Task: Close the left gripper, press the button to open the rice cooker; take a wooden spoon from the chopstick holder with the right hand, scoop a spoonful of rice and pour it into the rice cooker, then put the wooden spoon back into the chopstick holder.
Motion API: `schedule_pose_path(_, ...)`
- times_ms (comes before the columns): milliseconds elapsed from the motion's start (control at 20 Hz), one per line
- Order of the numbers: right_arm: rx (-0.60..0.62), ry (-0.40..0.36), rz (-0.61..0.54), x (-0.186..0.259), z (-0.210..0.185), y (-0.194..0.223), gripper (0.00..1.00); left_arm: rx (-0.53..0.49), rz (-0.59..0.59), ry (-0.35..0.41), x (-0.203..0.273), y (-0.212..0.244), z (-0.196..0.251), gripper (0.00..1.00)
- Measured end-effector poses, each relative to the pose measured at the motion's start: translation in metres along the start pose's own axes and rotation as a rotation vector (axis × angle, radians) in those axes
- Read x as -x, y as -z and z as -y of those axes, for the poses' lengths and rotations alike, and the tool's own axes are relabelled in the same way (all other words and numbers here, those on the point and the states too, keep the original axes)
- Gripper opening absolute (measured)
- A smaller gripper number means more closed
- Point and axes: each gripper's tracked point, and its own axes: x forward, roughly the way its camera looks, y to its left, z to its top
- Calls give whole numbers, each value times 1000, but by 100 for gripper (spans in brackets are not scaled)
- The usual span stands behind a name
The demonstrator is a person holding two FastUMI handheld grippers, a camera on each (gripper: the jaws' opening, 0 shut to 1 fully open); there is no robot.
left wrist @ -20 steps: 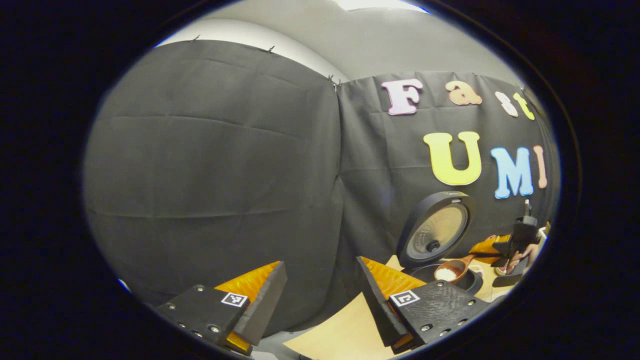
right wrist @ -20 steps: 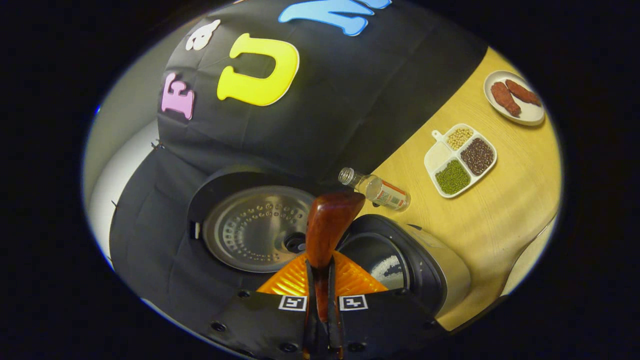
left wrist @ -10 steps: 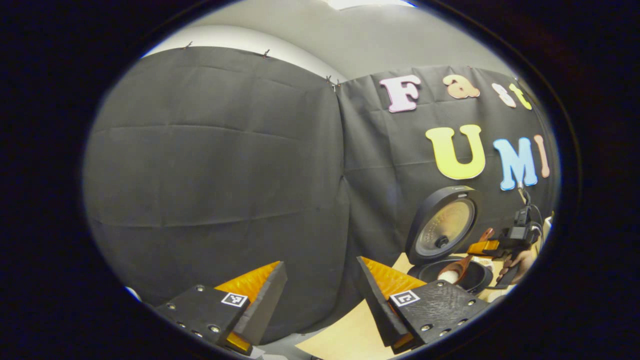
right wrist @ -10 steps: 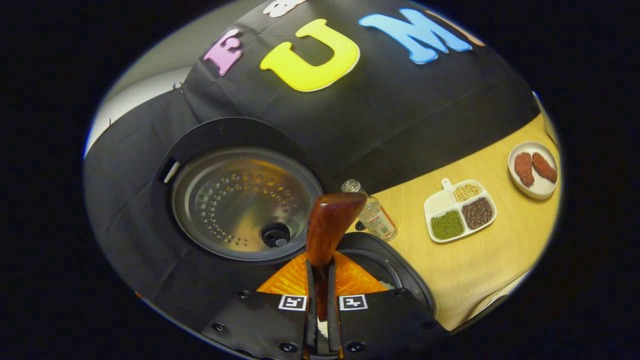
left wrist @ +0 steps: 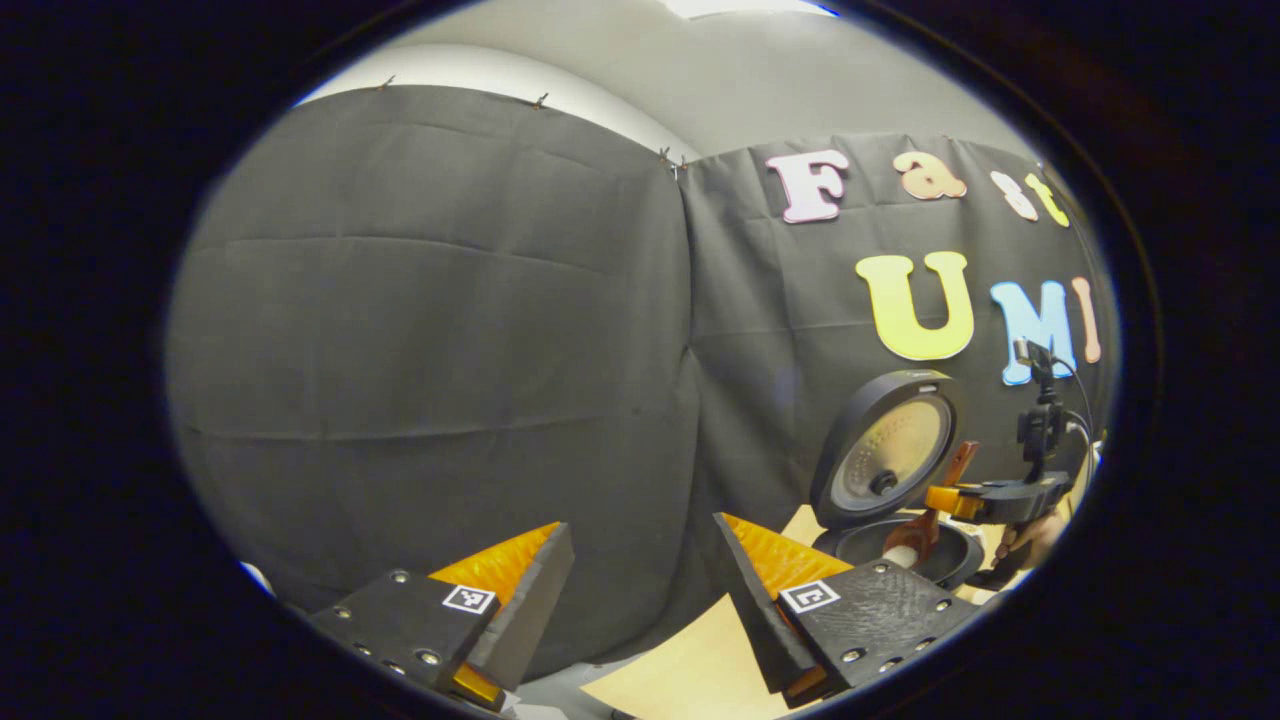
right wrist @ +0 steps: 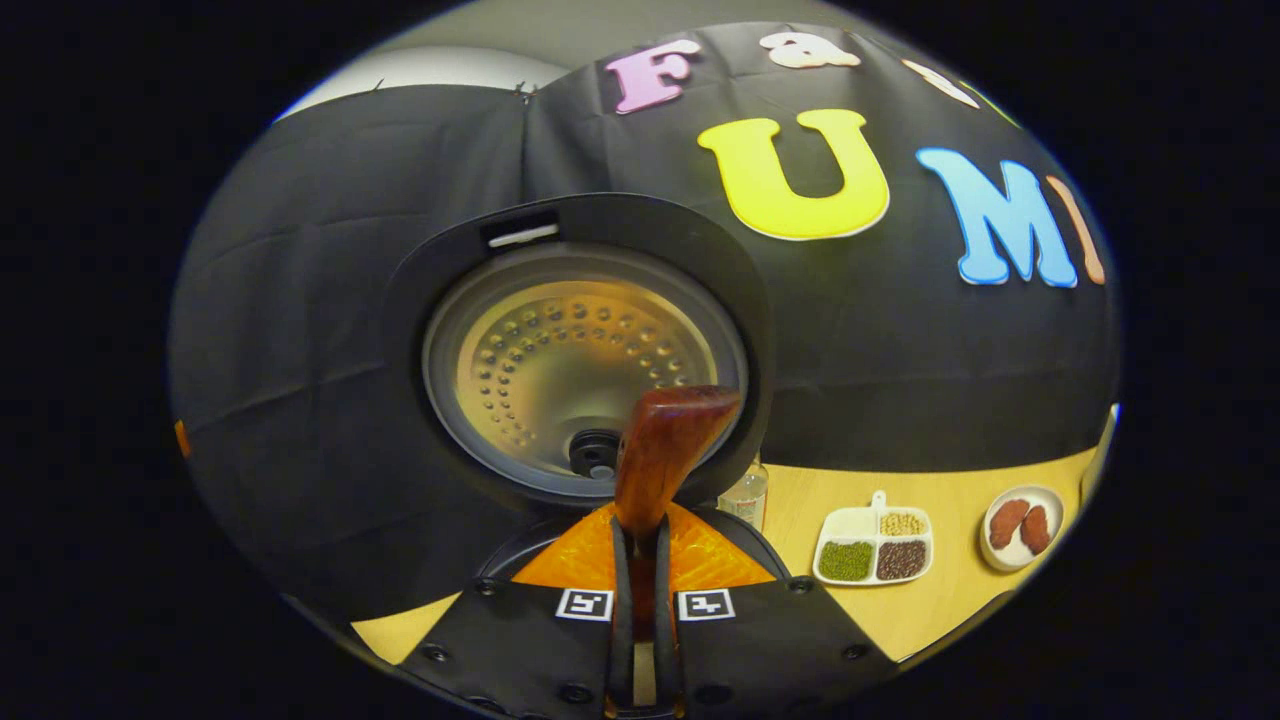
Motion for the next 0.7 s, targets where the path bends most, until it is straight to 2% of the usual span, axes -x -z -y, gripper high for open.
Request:
schedule_pose_path(200, 172, 15, 36, 3, -1, -4, 10, 20, -7, -3, -2, 5, -2, 87)
schedule_pose_path(250, 215, 19, 43, 4, -2, -4, 5, 22, -7, -3, -2, 7, -1, 87)
schedule_pose_path(300, 267, 21, 51, 6, -3, -5, 10, 24, -6, -3, -2, 6, -1, 87)
schedule_pose_path(700, 583, 2, 129, 11, -8, -16, 10, 28, 14, 2, -1, 1, -1, 87)
